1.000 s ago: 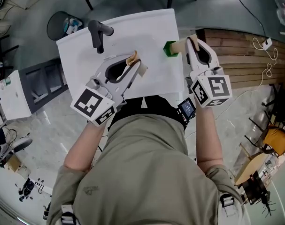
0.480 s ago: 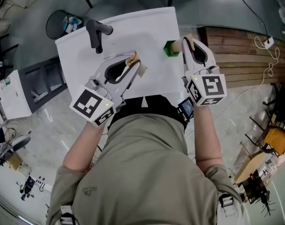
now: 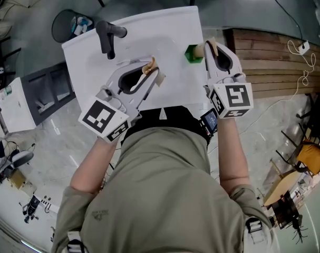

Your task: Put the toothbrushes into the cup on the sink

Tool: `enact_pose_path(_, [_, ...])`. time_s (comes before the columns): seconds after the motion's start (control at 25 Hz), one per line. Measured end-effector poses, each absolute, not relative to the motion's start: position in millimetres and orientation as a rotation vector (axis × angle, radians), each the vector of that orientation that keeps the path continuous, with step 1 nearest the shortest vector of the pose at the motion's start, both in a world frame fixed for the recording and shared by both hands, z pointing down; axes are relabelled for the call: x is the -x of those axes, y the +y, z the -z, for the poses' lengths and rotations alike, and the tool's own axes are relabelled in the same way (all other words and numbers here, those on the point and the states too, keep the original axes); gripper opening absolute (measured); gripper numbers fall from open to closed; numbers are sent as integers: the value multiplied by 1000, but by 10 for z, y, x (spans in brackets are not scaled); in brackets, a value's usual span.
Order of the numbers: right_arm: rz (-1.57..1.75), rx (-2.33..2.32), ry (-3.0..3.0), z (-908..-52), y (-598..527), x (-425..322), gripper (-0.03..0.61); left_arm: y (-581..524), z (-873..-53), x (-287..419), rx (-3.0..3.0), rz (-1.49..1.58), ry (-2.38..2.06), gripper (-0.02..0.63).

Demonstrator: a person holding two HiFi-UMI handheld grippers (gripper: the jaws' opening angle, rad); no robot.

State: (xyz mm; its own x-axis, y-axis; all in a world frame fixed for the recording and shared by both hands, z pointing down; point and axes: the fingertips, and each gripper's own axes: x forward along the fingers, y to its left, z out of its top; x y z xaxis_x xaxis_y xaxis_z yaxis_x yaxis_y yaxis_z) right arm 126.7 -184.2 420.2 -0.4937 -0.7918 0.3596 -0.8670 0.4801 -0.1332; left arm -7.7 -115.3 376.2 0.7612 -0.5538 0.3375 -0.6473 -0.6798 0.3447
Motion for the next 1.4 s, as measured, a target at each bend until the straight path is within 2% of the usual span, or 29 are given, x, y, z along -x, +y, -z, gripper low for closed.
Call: enact_pose_path(1.4, [-518,-1417,-2472,-4239,-1802,-1243,38,-1137,-3691,81,-2530,-266,-891,60])
